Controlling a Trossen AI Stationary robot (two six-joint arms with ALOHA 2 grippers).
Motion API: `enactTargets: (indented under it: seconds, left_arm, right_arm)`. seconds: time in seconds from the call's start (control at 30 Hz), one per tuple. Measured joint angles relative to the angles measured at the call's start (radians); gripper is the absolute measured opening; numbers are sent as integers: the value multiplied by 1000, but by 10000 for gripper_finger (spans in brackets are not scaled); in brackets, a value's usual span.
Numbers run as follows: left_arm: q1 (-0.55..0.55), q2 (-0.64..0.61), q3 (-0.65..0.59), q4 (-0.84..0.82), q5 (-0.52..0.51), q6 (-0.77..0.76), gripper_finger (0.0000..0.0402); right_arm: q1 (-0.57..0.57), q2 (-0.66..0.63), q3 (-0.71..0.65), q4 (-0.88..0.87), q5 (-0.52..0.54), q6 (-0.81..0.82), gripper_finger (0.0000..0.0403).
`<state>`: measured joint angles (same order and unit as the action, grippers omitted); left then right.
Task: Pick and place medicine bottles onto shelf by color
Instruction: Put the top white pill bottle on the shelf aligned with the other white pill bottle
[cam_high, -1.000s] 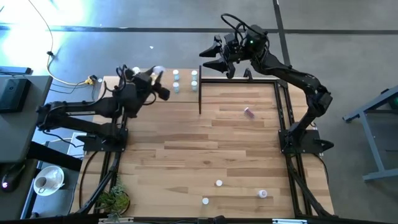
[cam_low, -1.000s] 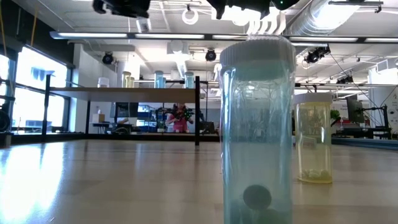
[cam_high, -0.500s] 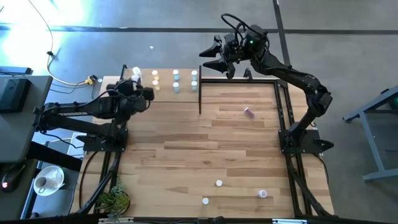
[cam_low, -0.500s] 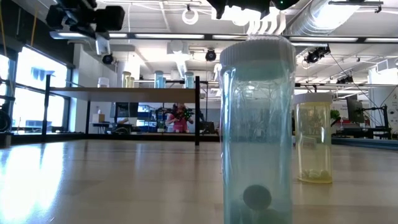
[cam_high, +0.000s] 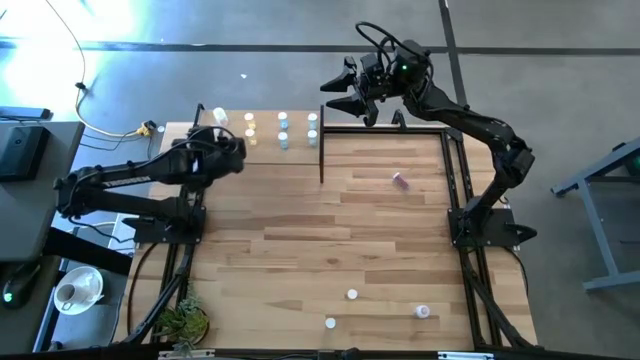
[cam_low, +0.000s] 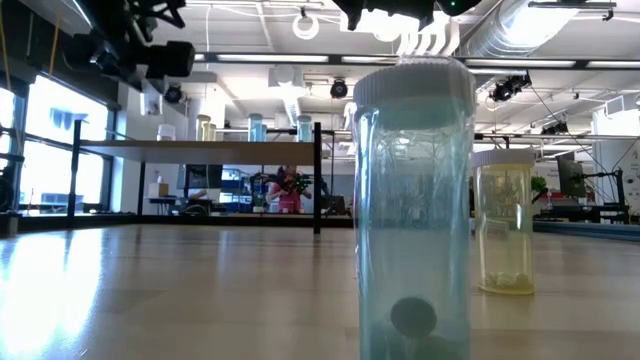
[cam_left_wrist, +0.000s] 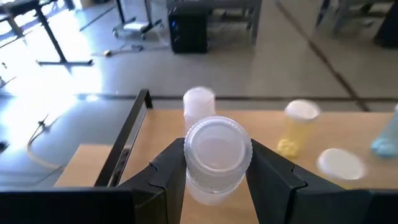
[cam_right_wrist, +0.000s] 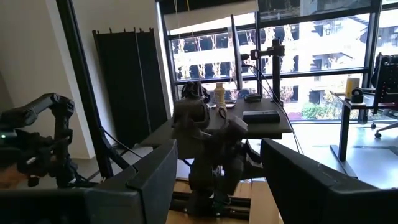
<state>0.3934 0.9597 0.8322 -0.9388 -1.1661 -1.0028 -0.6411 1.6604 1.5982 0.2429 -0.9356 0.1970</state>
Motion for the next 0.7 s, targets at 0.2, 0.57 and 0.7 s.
enactTargets:
  seconds: [0.2,0.57,0.7]
  left_arm:
    - [123,46,0,0,101,19,129]
    - [250,100,0,17,206,70,129]
    - [273,108,0,28,236,71,129]
  right_arm:
    - [0,0,0,-3,0,3,222]
    - [0,0,0,-9,0,3,222]
    - [0,0,0,-15,0,3,222]
